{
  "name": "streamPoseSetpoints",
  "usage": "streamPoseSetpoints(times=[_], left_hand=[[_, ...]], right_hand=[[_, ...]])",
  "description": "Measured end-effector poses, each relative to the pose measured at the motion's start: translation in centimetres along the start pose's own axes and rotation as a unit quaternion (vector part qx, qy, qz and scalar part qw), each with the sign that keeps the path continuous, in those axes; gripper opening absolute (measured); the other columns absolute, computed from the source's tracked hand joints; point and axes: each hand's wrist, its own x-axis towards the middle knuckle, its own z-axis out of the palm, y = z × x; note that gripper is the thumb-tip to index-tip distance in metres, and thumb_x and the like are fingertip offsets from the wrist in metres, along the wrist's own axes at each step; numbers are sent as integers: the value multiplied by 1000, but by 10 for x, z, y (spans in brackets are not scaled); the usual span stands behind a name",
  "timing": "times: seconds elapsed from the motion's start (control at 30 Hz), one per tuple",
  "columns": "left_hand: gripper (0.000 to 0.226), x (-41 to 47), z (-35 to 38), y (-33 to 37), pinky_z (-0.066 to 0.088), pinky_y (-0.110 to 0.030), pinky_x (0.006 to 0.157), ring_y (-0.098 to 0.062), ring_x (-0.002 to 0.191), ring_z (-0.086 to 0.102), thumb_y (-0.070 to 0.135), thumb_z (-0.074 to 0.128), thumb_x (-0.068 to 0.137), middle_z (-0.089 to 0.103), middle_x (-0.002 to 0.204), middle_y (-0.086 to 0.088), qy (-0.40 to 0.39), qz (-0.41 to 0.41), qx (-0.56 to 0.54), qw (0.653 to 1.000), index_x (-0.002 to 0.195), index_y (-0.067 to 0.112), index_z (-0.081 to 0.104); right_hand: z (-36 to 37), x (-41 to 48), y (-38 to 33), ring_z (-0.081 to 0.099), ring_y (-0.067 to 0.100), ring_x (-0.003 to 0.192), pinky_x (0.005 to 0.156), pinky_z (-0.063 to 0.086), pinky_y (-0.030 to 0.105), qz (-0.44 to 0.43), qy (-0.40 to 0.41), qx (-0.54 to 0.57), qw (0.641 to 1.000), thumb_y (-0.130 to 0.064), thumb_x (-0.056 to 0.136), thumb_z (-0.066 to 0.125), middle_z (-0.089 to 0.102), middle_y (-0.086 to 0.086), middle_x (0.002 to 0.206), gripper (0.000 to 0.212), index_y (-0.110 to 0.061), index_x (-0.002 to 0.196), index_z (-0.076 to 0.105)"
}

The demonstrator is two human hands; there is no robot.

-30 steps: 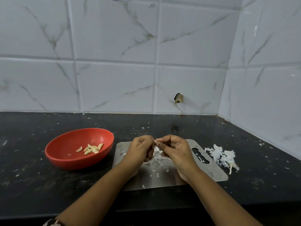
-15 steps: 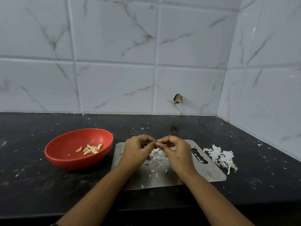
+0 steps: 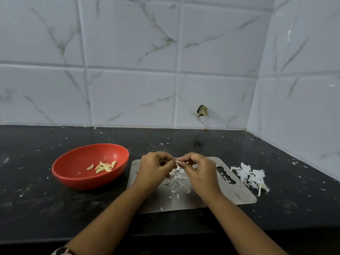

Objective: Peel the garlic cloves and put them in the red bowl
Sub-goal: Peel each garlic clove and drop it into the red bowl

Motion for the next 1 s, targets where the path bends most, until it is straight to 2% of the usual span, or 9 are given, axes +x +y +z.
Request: streamPoseSetpoints(times=[0.23, 0.33, 0.47, 0.57, 0.63, 0.67, 0.8, 0.9, 1.0], left_hand=[[14, 5, -2, -7, 44, -19, 47, -9, 48, 59, 4, 63, 87, 72, 70, -4, 1, -44, -85, 995, 80, 11, 73], [14, 7, -2, -10, 49, -20, 49, -8, 47, 59, 4, 64, 86, 72, 69, -3, 21, -54, -37, 998, 77, 12, 71], [8, 8, -1, -14, 53, -17, 54, -2, 56, 64, 15, 73, 82, 71, 67, 6, 9, -42, 74, 996, 75, 19, 73], [9, 7, -2, -16, 54, -21, 59, 3, 56, 63, 23, 80, 76, 70, 65, 9, 6, -16, 105, 994, 72, 20, 73], [8, 7, -1, -14, 50, -15, 57, 6, 54, 60, 26, 78, 79, 70, 67, 11, 2, 4, 114, 993, 75, 20, 73], [6, 6, -1, -11, 47, -12, 54, 5, 54, 60, 25, 75, 81, 70, 68, 11, -9, 7, 103, 995, 79, 19, 74], [11, 5, 2, -9, 50, -18, 52, -2, 54, 63, 26, 67, 89, 72, 75, 5, -56, 3, 37, 998, 92, 18, 73], [9, 6, 1, -10, 49, -15, 52, -2, 48, 60, 19, 65, 90, 73, 75, 5, -45, -12, 18, 999, 90, 16, 74], [9, 6, 0, -10, 47, -14, 51, -7, 47, 60, 11, 66, 88, 73, 76, 0, -17, -24, -24, 999, 88, 13, 74]], right_hand=[[-2, 1, -3, 66, 6, 80, 73, 52, 17, 53, 6, 107, 993, -13, 82, 76, 73, -8, 80, 8, -21, 83, 75], [-3, 1, -3, 66, 5, 78, 71, 51, 17, 65, 12, 133, 989, -13, 82, 76, 73, -7, 82, 8, -20, 82, 74], [-4, 1, -3, 64, 3, 75, 63, 47, 17, 91, 4, 175, 980, -12, 83, 74, 73, -4, 83, 8, -19, 83, 74], [-3, 1, -3, 65, 2, 77, 63, 48, 15, 100, -10, 165, 981, -10, 85, 72, 73, -4, 84, 9, -19, 85, 73], [-2, 1, -1, 65, 1, 78, 66, 49, 14, 92, -5, 133, 987, -9, 86, 71, 73, -6, 83, 9, -18, 87, 74], [-2, 1, -1, 65, 1, 79, 67, 49, 12, 81, -1, 107, 991, -9, 86, 71, 72, -8, 82, 9, -18, 87, 74], [-1, 0, -2, 63, -3, 80, 65, 47, 7, 21, 12, 22, 999, -8, 86, 71, 69, -14, 81, 10, -17, 89, 73], [0, -1, -4, 62, 3, 73, 64, 46, 8, -11, 14, 6, 1000, -5, 82, 73, 70, -12, 78, 15, -21, 83, 73], [-1, -1, -6, 63, 4, 72, 65, 47, 8, 3, 5, 41, 999, -3, 79, 75, 71, -13, 77, 20, -23, 79, 73]])
